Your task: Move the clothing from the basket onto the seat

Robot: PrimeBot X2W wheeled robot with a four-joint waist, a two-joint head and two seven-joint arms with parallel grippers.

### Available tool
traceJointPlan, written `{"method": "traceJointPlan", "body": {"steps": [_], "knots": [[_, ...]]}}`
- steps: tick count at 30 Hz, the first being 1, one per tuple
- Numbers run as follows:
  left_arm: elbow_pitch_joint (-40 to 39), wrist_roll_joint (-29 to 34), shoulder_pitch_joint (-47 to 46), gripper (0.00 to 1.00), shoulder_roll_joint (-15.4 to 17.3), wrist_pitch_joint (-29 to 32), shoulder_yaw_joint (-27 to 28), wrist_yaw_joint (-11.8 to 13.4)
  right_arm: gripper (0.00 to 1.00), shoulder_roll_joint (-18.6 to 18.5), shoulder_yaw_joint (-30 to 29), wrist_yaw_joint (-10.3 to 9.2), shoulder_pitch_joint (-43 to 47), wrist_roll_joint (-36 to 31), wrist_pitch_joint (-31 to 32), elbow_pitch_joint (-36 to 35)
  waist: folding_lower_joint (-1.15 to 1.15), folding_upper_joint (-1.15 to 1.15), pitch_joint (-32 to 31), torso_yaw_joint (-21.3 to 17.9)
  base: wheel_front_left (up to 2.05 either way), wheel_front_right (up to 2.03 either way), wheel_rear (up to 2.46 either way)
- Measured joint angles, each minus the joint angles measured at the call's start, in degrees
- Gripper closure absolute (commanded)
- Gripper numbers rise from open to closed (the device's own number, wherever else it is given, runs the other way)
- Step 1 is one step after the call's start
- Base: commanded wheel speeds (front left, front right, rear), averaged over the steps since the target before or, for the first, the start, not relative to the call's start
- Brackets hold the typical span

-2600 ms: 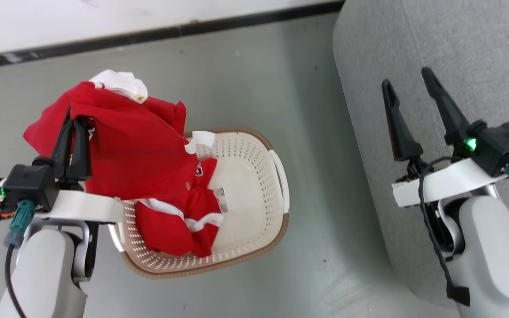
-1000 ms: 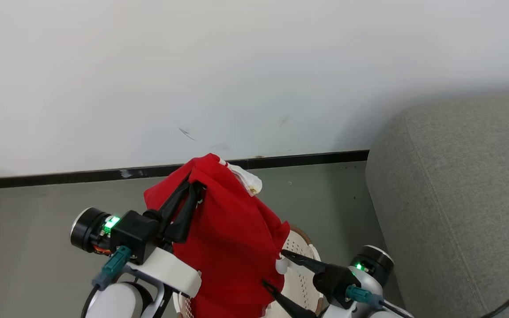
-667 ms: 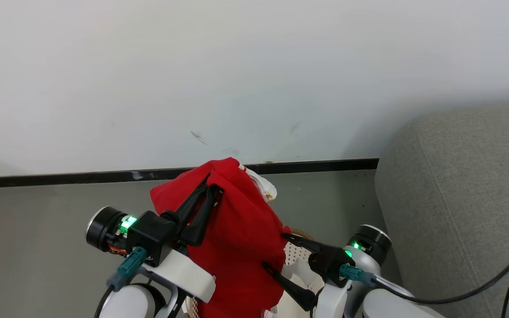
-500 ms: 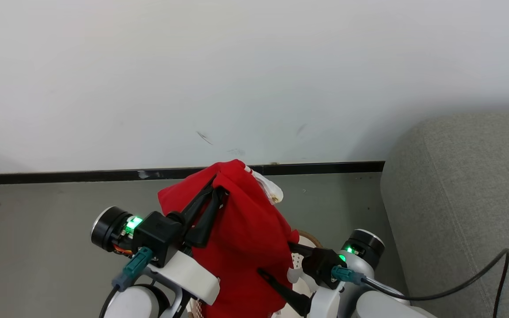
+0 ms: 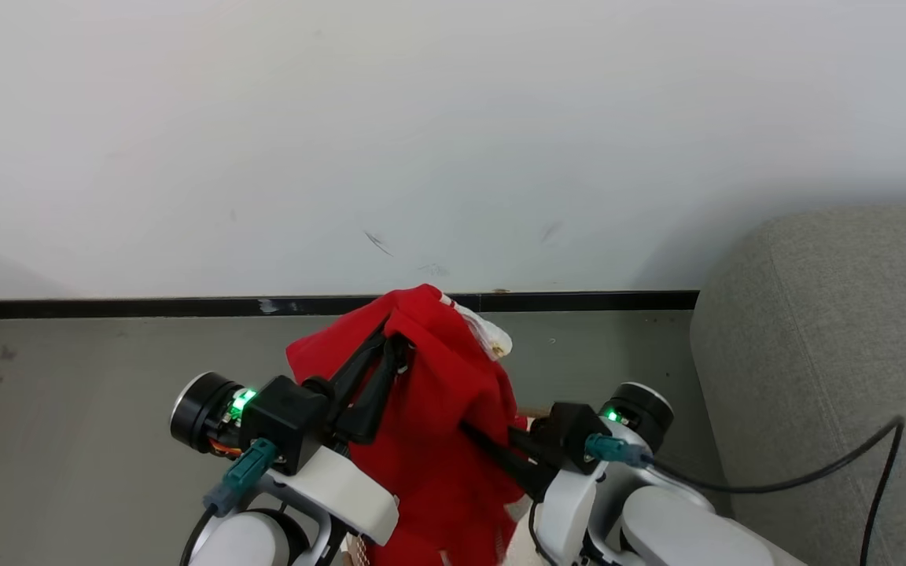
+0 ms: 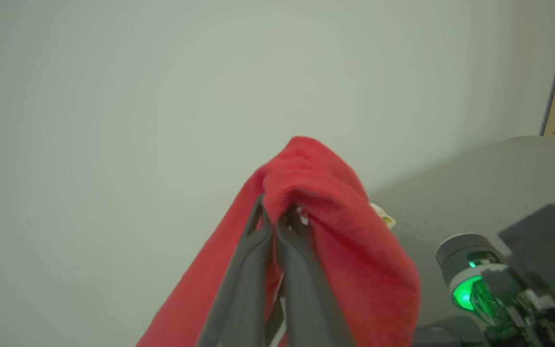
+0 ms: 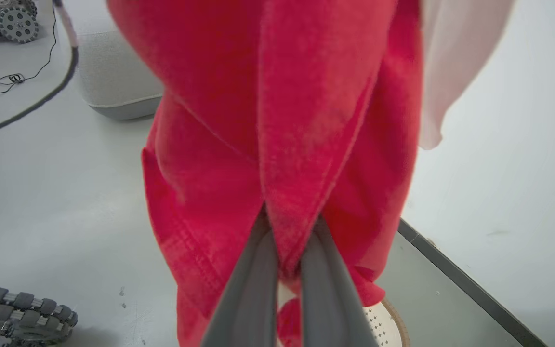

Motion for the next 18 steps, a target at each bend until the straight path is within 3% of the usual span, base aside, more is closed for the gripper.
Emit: {"method": "traceJointPlan", "body": {"steps": [8,9,11,12,13,18], "knots": [[3.19,-0.93,2.09,1.00,-0.33,-0.85,1.14,0.93,1.00,-2.72,-10.65,0.00,3.24,2.36,0.00,-4.33,0.00,0.00,0.06,-1.28,0.00,0.00,0.00],[3.63,-0.94,2.30,0.86,-0.38,-1.07,1.16,0.96,1.00,-3.04,-12.33,0.00,3.61,2.61,0.00,-5.17,0.00,0.00,0.06,-1.51,0.00,0.00,0.00],[4.39,-1.35,2.41,0.48,-0.51,-1.62,1.20,0.96,1.00,-3.63,-15.97,0.00,3.94,2.60,0.00,-6.73,0.00,0.00,0.06,-2.00,0.00,0.00,0.00],[4.76,-1.47,2.42,0.06,-0.59,-1.98,1.16,0.96,1.00,-3.93,-17.85,0.00,4.15,2.57,0.00,-7.57,0.00,0.00,0.05,-2.26,0.00,0.00,0.00],[5.05,-1.47,2.42,0.00,-0.67,-2.23,1.05,0.96,1.00,-4.30,-19.69,0.00,4.43,2.46,0.00,-8.22,0.00,0.00,0.05,-2.54,0.00,0.00,0.00],[6.01,-1.93,2.48,0.00,-0.89,-3.86,0.41,0.87,1.00,-6.31,-27.95,0.00,5.98,0.40,0.00,-10.63,0.00,0.00,0.03,-4.06,0.00,0.00,0.00]]}}
